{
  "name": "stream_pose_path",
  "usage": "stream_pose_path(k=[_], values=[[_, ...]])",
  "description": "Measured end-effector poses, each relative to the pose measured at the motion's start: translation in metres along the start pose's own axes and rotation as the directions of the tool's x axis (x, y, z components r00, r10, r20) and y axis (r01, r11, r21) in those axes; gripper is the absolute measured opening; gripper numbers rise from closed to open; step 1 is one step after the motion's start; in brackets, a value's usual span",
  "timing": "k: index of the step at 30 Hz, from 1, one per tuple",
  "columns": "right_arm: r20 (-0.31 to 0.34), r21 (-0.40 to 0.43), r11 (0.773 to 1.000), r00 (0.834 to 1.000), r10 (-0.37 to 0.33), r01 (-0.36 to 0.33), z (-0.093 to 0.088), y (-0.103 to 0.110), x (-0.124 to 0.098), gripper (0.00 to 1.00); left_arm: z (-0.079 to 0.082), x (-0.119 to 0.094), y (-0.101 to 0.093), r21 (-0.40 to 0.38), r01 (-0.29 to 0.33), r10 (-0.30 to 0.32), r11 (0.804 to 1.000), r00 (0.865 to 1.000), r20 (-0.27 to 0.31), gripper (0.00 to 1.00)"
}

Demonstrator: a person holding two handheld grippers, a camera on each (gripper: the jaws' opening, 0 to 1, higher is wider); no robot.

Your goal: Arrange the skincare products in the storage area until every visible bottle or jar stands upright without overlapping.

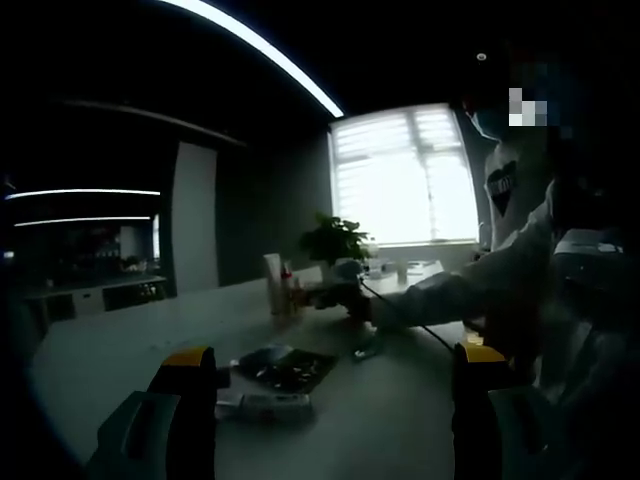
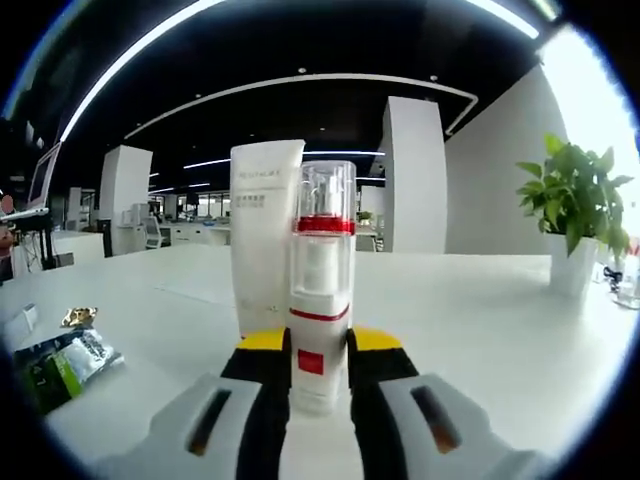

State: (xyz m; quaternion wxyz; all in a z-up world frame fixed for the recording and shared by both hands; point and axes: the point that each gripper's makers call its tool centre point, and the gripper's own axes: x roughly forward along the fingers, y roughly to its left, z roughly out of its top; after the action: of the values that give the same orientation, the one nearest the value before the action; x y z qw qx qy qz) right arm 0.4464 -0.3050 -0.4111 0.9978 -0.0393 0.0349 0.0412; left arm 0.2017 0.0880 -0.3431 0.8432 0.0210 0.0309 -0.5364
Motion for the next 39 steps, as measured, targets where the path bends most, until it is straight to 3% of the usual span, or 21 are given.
stream_pose_path(k=[6, 9, 15, 20, 39], values=[[-0.008, -0.009, 1.000, 1.000, 0.002, -0.002, 0.000, 0.005, -0.004, 0.21, 0.000, 0.002, -0.002, 0.003, 0.007, -0.007, 1.000, 1.000, 0.001, 1.00], [-0.067, -0.028, 1.000, 0.998, 0.008, -0.010, -0.011, 0.009, -0.006, 0.21, 0.000, 0.002, -0.003, 0.002, 0.007, -0.007, 1.000, 1.000, 0.002, 1.00], [-0.085, -0.020, 1.000, 0.996, -0.007, 0.005, -0.014, 0.014, -0.010, 0.26, 0.001, 0.000, -0.002, 0.002, 0.007, -0.007, 1.000, 1.000, 0.003, 1.00], [-0.112, -0.021, 1.000, 0.994, -0.019, 0.017, -0.017, 0.018, -0.013, 0.23, 0.001, 0.001, -0.002, 0.005, 0.010, -0.010, 1.000, 1.000, 0.002, 1.00], [-0.113, -0.036, 0.999, 0.993, -0.045, 0.041, -0.017, 0.026, -0.018, 0.19, 0.001, -0.002, 0.000, 0.008, 0.002, -0.002, 1.000, 1.000, -0.003, 1.00]])
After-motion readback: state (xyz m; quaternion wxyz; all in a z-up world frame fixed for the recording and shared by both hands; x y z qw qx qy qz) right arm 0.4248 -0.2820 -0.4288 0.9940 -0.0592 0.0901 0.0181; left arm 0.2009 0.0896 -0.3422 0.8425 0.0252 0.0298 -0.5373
